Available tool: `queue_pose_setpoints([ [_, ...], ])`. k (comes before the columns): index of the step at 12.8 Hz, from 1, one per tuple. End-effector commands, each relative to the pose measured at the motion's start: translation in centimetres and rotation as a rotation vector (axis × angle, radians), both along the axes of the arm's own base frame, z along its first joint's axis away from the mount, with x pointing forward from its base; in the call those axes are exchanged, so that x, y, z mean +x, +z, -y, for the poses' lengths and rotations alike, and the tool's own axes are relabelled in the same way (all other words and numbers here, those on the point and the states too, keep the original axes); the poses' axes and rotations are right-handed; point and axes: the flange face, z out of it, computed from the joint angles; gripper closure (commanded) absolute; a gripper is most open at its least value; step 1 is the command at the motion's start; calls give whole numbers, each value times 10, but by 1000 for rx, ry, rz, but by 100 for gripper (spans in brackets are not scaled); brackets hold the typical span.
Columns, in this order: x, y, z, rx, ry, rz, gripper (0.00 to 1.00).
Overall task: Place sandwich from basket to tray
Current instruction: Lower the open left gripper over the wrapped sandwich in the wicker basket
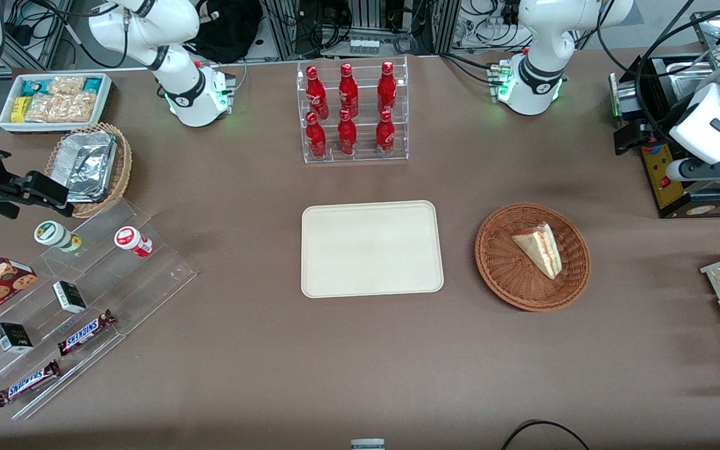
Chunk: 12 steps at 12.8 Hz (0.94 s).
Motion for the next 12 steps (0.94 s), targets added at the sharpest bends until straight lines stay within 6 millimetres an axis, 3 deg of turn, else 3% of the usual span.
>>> queue_pose_setpoints([
  [1,1,4,12,-1,-7,15,0],
  [3,3,-7,12,-4,-10,-2,0],
  [6,14,-59,13,-8,-12,2,0],
  [12,1,-172,16,-11,-22,20,0],
])
